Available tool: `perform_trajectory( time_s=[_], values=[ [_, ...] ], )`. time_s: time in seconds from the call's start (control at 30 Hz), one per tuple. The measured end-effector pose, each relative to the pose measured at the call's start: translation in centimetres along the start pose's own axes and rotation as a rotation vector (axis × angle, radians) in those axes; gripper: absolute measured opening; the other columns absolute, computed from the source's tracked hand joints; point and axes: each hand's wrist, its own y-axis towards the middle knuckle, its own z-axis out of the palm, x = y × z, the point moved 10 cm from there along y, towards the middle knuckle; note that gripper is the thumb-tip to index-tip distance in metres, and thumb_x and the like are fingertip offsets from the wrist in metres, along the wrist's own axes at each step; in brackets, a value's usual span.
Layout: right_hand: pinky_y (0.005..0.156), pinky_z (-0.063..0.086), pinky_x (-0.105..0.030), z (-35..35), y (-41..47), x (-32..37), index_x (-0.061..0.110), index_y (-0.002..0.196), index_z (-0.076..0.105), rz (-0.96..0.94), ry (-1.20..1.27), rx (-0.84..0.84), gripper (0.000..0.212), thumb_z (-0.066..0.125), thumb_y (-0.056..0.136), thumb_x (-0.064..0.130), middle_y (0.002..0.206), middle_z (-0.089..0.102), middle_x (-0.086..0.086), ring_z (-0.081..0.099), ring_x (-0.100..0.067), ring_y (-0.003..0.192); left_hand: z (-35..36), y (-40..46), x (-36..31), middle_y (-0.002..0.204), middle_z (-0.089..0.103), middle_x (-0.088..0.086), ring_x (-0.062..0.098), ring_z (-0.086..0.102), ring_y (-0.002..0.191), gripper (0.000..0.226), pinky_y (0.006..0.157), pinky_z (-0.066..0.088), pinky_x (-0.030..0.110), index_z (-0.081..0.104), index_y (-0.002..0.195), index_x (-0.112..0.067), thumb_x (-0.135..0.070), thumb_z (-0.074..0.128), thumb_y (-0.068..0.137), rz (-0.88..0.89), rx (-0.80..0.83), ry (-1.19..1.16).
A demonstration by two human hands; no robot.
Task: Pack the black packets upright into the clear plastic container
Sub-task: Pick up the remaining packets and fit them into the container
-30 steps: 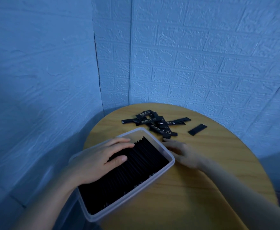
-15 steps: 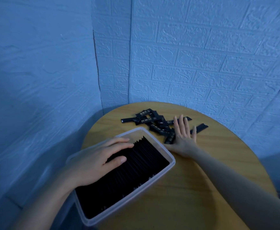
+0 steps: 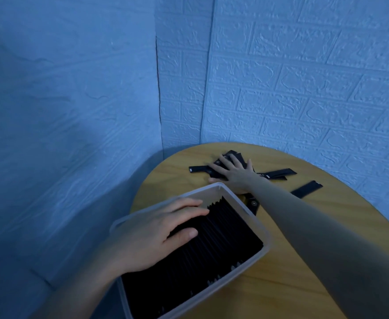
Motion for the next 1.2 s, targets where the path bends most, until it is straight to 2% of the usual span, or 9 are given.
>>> perform_trajectory(
  time_s=[0.17, 0.33, 0.4, 0.6, 0.7, 0.83, 0.93, 1.1, 1.2],
  values=[
    [0.114, 0.007, -0.063, 0.9, -1.3, -0.8, 0.053, 0.147, 0.0, -0.043, 0.022, -0.084, 0.059, 0.008, 0.091, 0.069, 0.162, -0.009, 0.012, -0.01, -0.021, 0.149, 0.1, -0.1, 0.0, 0.149, 0.01, -0.042, -0.018, 0.024, 0.133, 0.056, 0.108, 0.034, 0.022, 0.027, 0.144, -0.053, -0.067, 0.016, 0.091, 0.014, -0.006, 0.013],
    [0.116, 0.008, -0.056, 1.5, -5.1, -2.2, 0.056, 0.146, 0.005, -0.045, 0.079, -0.163, 0.091, -0.023, 0.064, 0.084, 0.161, -0.001, 0.016, -0.005, -0.015, 0.149, 0.0, -0.1, 0.1, 0.147, 0.013, -0.044, -0.018, 0.027, 0.132, 0.061, 0.108, 0.034, 0.021, 0.03, 0.143, -0.053, -0.073, 0.013, 0.088, 0.041, -0.028, -0.005],
    [0.116, 0.009, -0.055, 1.9, -6.9, -2.7, 0.057, 0.145, 0.009, -0.041, 0.097, -0.186, 0.097, -0.026, 0.06, 0.087, 0.161, 0.001, 0.017, -0.004, -0.014, 0.149, 0.1, 0.0, 0.2, 0.147, 0.013, -0.044, -0.018, 0.027, 0.132, 0.061, 0.109, 0.033, 0.02, 0.031, 0.142, -0.054, -0.074, 0.013, 0.087, 0.043, -0.028, -0.012],
    [0.118, 0.006, -0.052, 2.7, -13.5, -3.3, 0.053, 0.142, 0.026, -0.093, 0.204, -0.232, 0.085, -0.004, 0.071, 0.089, 0.159, 0.012, 0.018, -0.002, -0.008, 0.148, 0.2, 0.2, 0.5, 0.146, 0.017, -0.045, -0.017, 0.03, 0.131, 0.063, 0.109, 0.033, 0.021, 0.035, 0.139, -0.055, -0.078, 0.016, 0.083, 0.033, -0.031, -0.052],
    [0.119, 0.006, -0.049, 3.0, -16.7, -3.5, 0.049, 0.138, 0.037, -0.098, 0.245, -0.259, 0.067, 0.02, 0.081, 0.079, 0.156, 0.021, 0.018, 0.002, -0.006, 0.148, 0.2, 0.3, 0.5, 0.143, 0.017, -0.047, -0.022, 0.026, 0.13, 0.056, 0.106, 0.027, 0.012, 0.036, 0.135, -0.058, -0.076, 0.019, 0.085, 0.035, -0.032, -0.063],
    [0.12, 0.005, -0.044, 3.7, -20.5, -3.7, 0.048, 0.134, 0.042, -0.082, 0.317, -0.277, 0.059, 0.033, 0.082, 0.074, 0.154, 0.024, 0.023, 0.002, 0.002, 0.146, 0.1, 0.4, 0.4, 0.142, 0.019, -0.048, -0.024, 0.025, 0.128, 0.053, 0.098, 0.022, 0.002, 0.039, 0.134, -0.056, -0.075, 0.023, 0.087, 0.036, -0.044, -0.088],
    [0.12, 0.007, -0.043, 4.0, -22.6, -4.1, 0.045, 0.128, 0.047, -0.026, 0.344, -0.319, 0.057, 0.035, 0.081, 0.075, 0.15, 0.027, 0.025, 0.004, 0.006, 0.144, 0.2, 0.4, 0.3, 0.141, 0.018, -0.05, -0.025, 0.025, 0.128, 0.059, 0.098, 0.022, 0.002, 0.038, 0.132, -0.059, -0.079, 0.021, 0.079, 0.042, -0.045, -0.091],
    [0.12, 0.006, -0.042, 3.9, -25.1, -4.3, 0.042, 0.112, 0.055, 0.034, 0.371, -0.443, 0.054, 0.037, 0.078, 0.079, 0.142, 0.038, 0.023, 0.011, 0.003, 0.144, 0.4, 0.4, 0.4, 0.141, 0.019, -0.049, -0.024, 0.025, 0.129, 0.058, 0.102, 0.028, 0.012, 0.037, 0.132, -0.059, -0.08, 0.021, 0.08, 0.04, -0.051, -0.089],
    [0.119, -0.001, -0.042, 3.3, -25.5, -4.3, 0.039, 0.103, 0.058, 0.029, 0.43, -0.47, 0.058, 0.036, 0.075, 0.084, 0.137, 0.042, 0.022, 0.014, 0.004, 0.143, 0.3, 0.5, 0.5, 0.142, 0.021, -0.047, -0.022, 0.027, 0.129, 0.058, 0.103, 0.027, 0.013, 0.039, 0.133, -0.058, -0.079, 0.023, 0.081, 0.044, -0.058, -0.103]
  ],
)
